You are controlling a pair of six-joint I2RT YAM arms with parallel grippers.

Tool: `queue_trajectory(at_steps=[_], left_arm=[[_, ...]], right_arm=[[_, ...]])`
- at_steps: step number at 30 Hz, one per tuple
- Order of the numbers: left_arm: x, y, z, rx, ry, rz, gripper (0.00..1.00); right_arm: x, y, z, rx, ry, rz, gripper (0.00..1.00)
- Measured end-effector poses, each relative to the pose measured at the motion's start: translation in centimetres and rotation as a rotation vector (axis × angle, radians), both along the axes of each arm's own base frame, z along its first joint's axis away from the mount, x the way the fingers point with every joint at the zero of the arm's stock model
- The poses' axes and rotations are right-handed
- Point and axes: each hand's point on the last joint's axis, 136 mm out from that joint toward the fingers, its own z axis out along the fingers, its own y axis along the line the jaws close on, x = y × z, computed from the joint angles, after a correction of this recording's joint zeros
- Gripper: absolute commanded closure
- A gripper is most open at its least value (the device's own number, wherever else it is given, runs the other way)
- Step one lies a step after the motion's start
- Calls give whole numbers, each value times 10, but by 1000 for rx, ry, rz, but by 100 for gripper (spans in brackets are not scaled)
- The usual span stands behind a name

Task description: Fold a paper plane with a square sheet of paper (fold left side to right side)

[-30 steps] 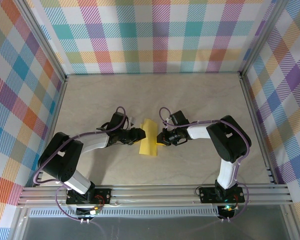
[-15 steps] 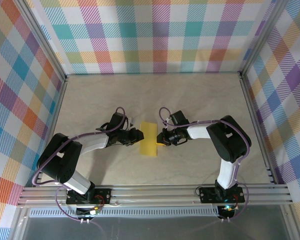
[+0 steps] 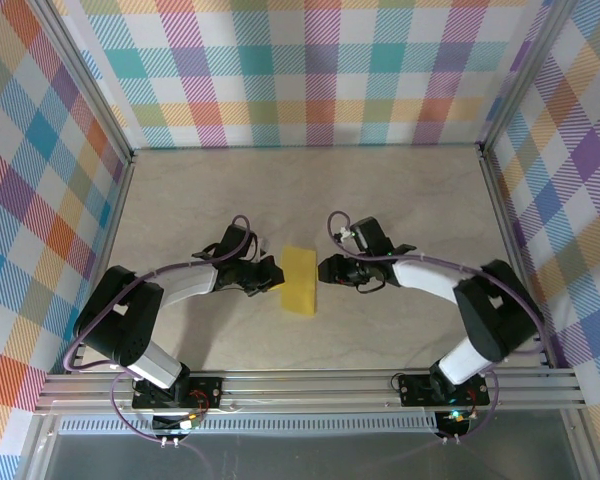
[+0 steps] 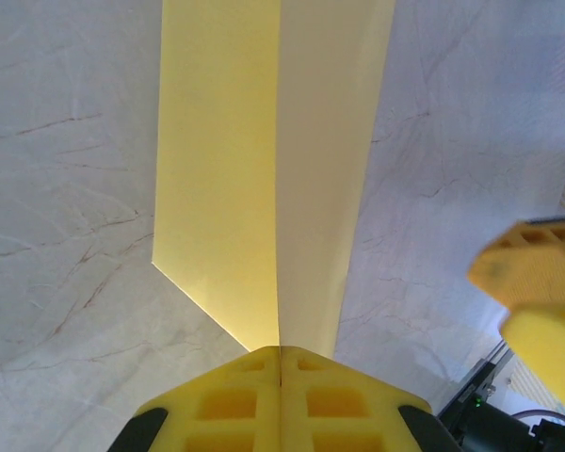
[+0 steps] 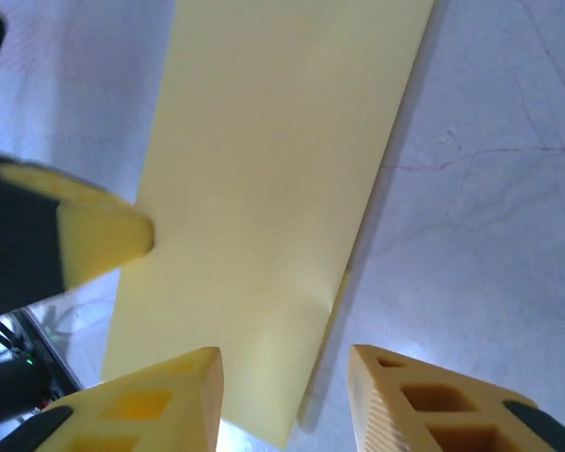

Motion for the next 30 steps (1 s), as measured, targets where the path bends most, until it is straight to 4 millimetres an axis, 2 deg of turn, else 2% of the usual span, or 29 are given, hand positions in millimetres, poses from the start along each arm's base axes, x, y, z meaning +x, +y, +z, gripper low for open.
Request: queue_trajectory(at_steps=[3, 7, 13, 17, 19, 23, 27, 30], left_arm=[[1, -3, 5, 4, 21, 3, 100], [-2, -4, 6, 13, 58, 17, 100], [-6, -6, 6, 22, 96, 34, 100], [-8, -8, 5, 26, 106, 39, 100], [-9, -10, 4, 29, 117, 42, 100], [-12, -10, 2, 41, 128, 43, 100], [-12, -11, 2, 42, 134, 50, 100], [-12, -10, 1, 44, 138, 59, 100]], right_arm=[[-21, 3, 9, -51, -89, 58, 47], [-51, 18, 12, -135, -205, 169, 41], [-91, 36, 3, -279, -375, 327, 29], [-109, 45, -6, -359, -465, 408, 24], [-111, 46, -15, -411, -491, 434, 23], [-104, 52, -25, -490, -528, 449, 22], [-92, 62, -24, -524, -571, 444, 23], [-85, 67, -18, -530, -604, 434, 27]])
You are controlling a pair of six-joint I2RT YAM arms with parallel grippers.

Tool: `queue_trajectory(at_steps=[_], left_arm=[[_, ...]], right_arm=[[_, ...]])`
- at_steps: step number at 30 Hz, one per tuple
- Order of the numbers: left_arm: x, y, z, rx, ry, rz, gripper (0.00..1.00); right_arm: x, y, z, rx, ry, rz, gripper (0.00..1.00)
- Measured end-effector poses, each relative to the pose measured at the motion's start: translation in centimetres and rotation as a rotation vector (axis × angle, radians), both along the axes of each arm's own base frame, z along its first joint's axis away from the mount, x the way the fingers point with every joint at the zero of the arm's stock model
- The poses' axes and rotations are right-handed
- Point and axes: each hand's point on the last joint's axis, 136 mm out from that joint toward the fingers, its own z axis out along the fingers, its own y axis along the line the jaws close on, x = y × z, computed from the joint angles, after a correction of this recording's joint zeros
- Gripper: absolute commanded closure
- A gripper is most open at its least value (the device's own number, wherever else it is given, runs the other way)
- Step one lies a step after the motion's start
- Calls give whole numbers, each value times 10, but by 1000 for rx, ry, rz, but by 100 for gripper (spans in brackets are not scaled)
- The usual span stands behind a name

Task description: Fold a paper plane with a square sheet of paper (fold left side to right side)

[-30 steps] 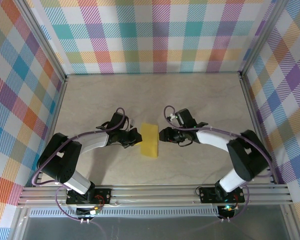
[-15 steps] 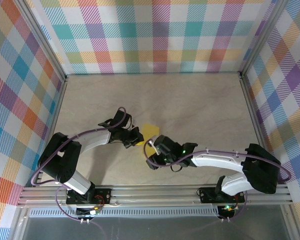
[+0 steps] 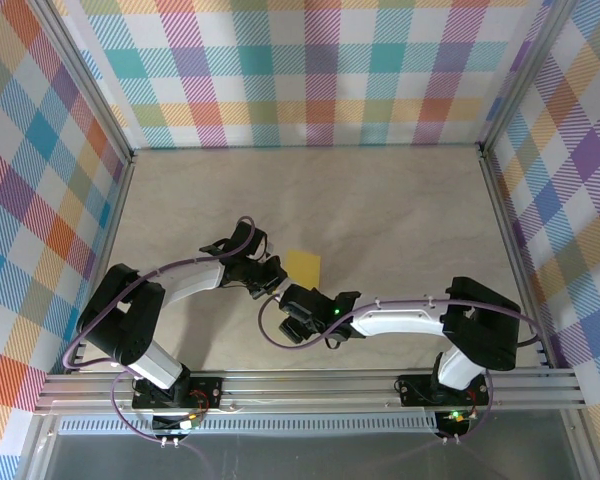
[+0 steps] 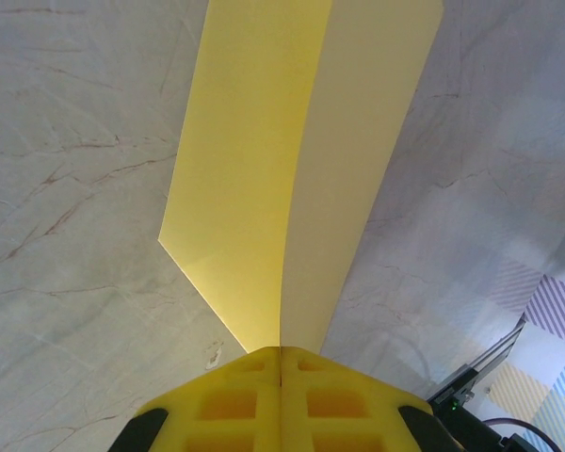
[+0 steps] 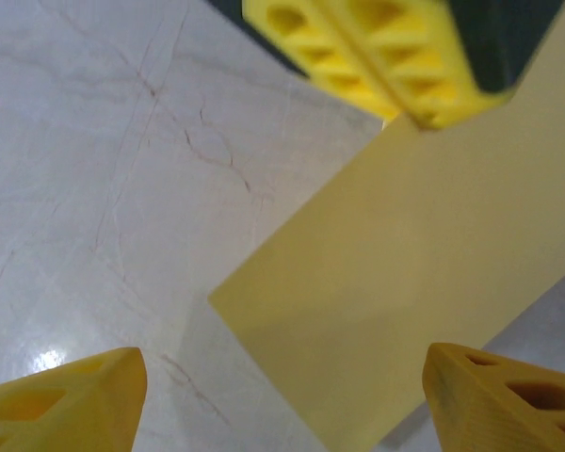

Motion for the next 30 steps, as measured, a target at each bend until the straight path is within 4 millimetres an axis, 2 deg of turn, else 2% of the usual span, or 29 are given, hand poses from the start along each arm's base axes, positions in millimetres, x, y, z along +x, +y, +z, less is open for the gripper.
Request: queue_trajectory(at_steps=[6, 11, 17, 23, 26, 30], left_arm=[[0, 0, 0, 0, 2, 3, 100], [0, 0, 0, 0, 2, 3, 100], [0, 0, 0, 1, 0, 2, 87], [3, 8, -1, 22, -16, 4, 71], [7, 18, 5, 33, -21, 14, 67], [17, 29, 20, 35, -59, 24, 69]], right_arm=[[8, 2, 0, -21, -39, -2, 45], [9, 0, -7, -49, -45, 1, 71], [9, 0, -7, -48, -44, 1, 100], [9, 0, -7, -27, -13, -17, 100], [7, -2, -6, 9, 33, -17, 100], [10, -8, -4, 88, 136, -40, 100]])
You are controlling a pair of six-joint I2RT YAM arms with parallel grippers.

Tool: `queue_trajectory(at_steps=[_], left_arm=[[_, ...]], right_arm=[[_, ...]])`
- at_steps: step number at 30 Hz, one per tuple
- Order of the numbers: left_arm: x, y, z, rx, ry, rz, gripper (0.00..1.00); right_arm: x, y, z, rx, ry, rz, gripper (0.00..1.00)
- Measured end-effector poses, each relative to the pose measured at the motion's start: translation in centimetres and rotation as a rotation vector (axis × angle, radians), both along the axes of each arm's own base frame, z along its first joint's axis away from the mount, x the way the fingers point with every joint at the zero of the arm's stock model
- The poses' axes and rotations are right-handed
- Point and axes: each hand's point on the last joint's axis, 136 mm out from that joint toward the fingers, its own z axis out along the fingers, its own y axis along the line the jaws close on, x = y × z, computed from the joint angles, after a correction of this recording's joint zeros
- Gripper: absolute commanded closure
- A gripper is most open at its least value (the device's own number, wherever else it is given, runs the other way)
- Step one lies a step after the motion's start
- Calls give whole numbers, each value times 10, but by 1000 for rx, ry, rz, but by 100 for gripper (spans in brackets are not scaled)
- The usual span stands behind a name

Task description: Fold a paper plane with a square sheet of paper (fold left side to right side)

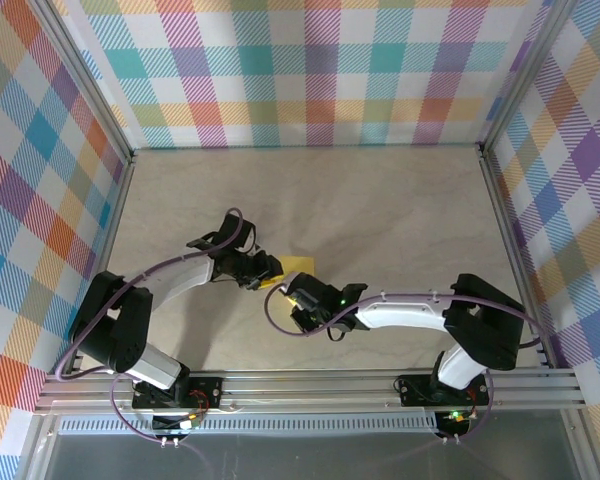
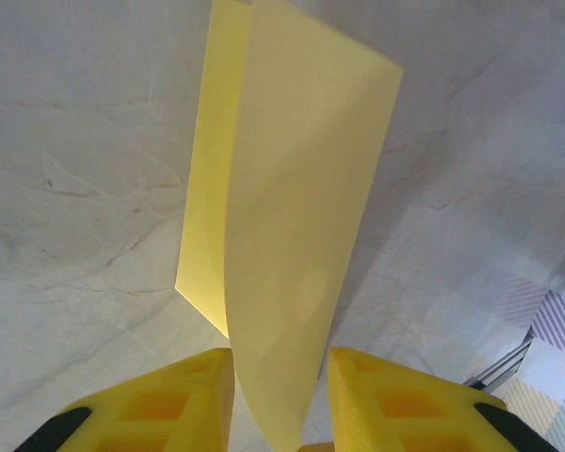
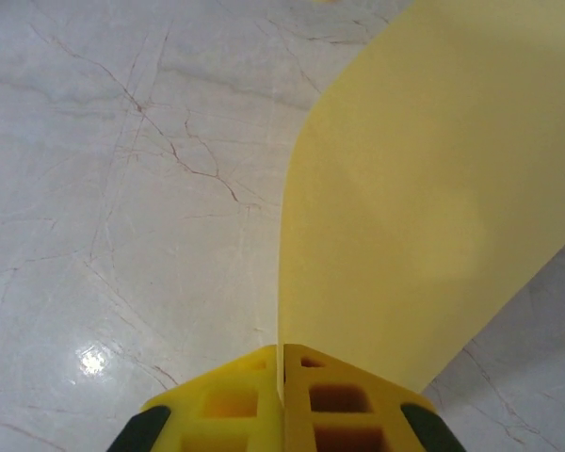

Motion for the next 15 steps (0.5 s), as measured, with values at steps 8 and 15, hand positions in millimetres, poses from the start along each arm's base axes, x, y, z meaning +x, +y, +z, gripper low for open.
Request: queue_trajectory(at_steps=[8, 15], left_arm=[[13, -6, 14, -17, -52, -53, 85], [17, -23, -8, -10, 2, -117, 89]], right_arm=[[0, -9, -10, 152, 236, -44, 100], [-4, -5, -11, 228, 344, -48, 100]])
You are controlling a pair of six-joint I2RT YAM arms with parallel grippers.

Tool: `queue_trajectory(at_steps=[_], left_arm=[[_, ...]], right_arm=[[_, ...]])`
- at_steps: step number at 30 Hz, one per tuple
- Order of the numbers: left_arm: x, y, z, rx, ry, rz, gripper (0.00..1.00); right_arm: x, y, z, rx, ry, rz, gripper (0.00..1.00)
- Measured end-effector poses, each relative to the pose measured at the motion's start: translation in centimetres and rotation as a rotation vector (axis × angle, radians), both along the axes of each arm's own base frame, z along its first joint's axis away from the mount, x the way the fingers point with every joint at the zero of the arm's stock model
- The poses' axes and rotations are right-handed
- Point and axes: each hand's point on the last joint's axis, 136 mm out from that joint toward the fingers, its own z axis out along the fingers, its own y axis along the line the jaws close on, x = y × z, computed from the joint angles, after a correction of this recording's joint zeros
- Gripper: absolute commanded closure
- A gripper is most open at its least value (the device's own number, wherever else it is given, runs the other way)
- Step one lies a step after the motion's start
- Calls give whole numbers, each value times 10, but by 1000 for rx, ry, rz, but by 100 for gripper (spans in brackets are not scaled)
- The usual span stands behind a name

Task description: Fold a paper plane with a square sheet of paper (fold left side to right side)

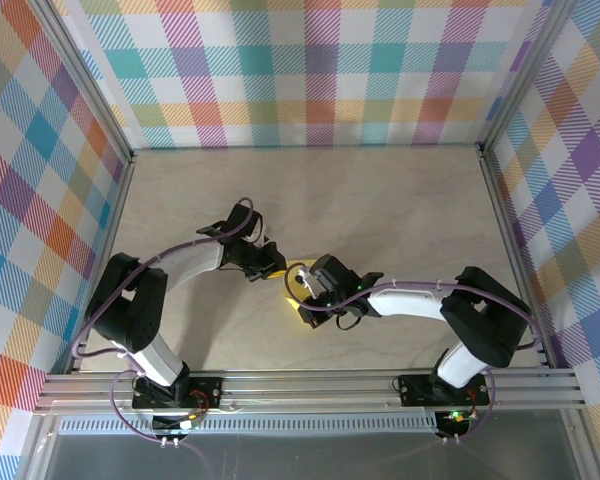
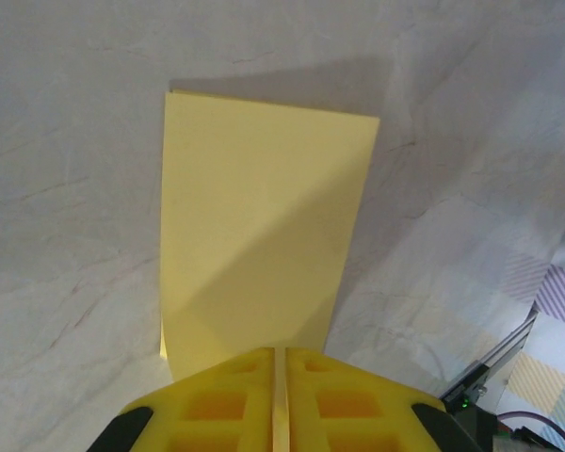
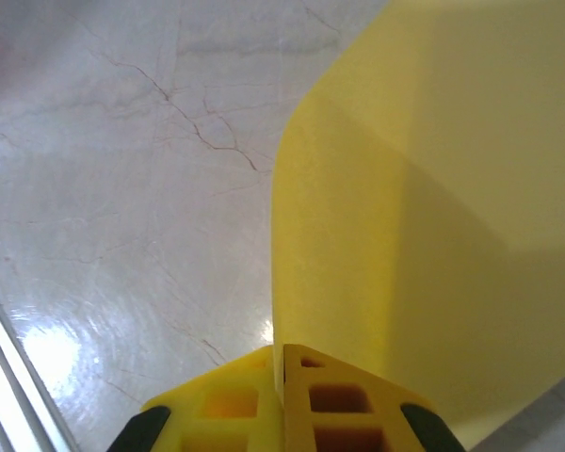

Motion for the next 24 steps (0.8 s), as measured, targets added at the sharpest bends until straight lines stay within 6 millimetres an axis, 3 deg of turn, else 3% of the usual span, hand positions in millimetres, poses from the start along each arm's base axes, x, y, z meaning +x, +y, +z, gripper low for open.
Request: queue_trajectory(at_steps=[7, 14, 24], left_arm=[[1, -21, -27, 34, 40, -71, 93], [-2, -24, -51, 73, 74, -108, 96], [0, -26, -52, 122, 42, -138, 100]], right_arm=[[-1, 1, -1, 28, 58, -9, 100], [0, 1, -4, 41, 96, -22, 100], [4, -3, -6, 52, 150, -61, 100]])
